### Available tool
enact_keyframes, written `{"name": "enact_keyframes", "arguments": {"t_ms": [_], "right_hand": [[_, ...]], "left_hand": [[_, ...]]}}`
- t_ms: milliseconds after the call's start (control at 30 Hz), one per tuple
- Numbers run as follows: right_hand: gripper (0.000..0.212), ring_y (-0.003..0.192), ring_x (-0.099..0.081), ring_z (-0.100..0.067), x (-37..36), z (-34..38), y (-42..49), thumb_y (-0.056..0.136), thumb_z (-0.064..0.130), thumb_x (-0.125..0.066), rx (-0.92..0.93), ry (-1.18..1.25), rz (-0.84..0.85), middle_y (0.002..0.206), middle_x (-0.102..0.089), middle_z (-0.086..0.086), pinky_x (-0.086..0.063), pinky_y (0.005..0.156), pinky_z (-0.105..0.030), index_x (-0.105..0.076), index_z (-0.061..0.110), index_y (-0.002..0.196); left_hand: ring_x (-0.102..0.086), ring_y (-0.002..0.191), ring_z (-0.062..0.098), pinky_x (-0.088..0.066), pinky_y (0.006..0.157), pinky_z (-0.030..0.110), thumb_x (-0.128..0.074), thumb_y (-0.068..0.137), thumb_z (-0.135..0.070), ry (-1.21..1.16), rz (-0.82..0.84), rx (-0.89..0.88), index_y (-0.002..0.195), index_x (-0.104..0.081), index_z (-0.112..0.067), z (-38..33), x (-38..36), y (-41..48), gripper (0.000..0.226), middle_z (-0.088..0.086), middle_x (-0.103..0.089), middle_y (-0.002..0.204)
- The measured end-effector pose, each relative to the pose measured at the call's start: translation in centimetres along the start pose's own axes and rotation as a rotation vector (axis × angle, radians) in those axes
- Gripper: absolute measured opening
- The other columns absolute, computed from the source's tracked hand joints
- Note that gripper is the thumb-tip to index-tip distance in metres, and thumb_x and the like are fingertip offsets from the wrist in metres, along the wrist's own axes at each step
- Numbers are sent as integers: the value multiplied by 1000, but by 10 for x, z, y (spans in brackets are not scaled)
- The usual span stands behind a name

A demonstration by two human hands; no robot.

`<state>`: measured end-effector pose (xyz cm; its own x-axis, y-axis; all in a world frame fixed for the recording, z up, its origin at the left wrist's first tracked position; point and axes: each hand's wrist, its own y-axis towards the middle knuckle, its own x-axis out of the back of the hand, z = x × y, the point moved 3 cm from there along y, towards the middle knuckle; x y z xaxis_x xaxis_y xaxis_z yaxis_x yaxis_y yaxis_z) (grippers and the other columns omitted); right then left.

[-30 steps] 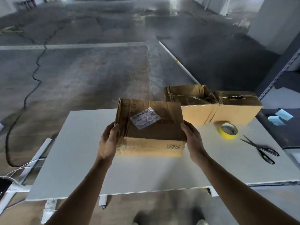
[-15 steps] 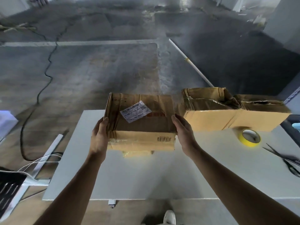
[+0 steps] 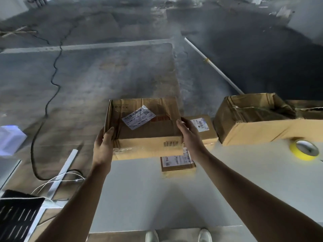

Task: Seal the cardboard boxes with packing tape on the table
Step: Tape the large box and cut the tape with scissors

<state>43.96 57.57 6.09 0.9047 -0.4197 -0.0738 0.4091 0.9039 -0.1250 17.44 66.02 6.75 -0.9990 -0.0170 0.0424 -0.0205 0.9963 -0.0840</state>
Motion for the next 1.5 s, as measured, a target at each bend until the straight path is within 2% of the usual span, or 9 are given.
{"name": "enact_keyframes", "arguments": {"t_ms": [233,367,567,767,867,967,1200,1333,1500], "right_hand": [[49,92,-70,-24,-66,-15,23,90,57,-56,-89,-98,-47,108,-70,-6,-59,76,-42,-54,24,126],[32,94,-70,-27,-87,-25,37,95,48,-57,-142,-137,-51,107,-69,-4,-60,80,-49,-52,27,119],[54,91,-73,-29,-100,-38,58,81,48,-59,-230,-163,-42,106,-72,-7,-58,83,-57,-52,23,128],[29,92,-72,-24,-93,-52,76,95,34,-55,-253,-294,-39,105,-73,-1,-57,86,-55,-58,33,123],[20,91,-70,-29,-87,-59,81,98,25,-53,-275,-319,-63,98,-74,-4,-56,76,-49,-62,41,106],[25,78,-61,-27,-81,-68,85,100,21,-49,-307,-331,-73,96,-72,-10,-44,61,-36,-62,31,120],[39,75,-58,-15,-72,-80,77,102,16,-48,-340,-427,-119,93,-63,2,-49,62,-27,-48,17,141],[38,78,-66,-19,-72,-76,77,99,17,-52,-289,-528,-131,94,-66,3,-59,69,-39,-53,15,137],[27,74,-68,-19,-69,-62,72,98,18,-54,-206,-563,-143,94,-70,4,-56,57,-27,-60,17,124]], "left_hand": [[-62,111,28,-46,101,56,-63,71,-58,30,6,115,96,-60,-45,15,48,57,28,3,-66,111],[-61,109,32,-47,96,53,-61,70,-60,61,18,150,90,-57,-48,27,63,80,23,2,-64,104],[-61,100,24,-46,84,39,-61,86,-45,97,94,149,111,-58,-35,46,66,111,27,1,-65,103],[-60,115,32,-46,100,59,-57,70,-84,324,232,264,129,-53,-53,139,76,161,67,3,-60,126],[-58,119,24,-47,102,53,-53,77,-76,372,286,260,136,-47,-51,143,66,156,65,0,-59,130],[-54,123,18,-43,106,47,-48,75,-73,374,328,261,141,-45,-42,130,52,142,72,-2,-56,135],[-55,124,18,-43,107,51,-51,76,-73,412,367,269,145,-39,-39,157,48,146,78,-5,-56,139],[-57,120,21,-47,102,45,-50,76,-65,448,323,250,143,-46,-29,128,42,135,76,1,-61,132],[-46,134,27,-40,108,46,-55,96,-44,497,198,174,148,-41,-16,99,38,128,60,10,-46,148]]}}
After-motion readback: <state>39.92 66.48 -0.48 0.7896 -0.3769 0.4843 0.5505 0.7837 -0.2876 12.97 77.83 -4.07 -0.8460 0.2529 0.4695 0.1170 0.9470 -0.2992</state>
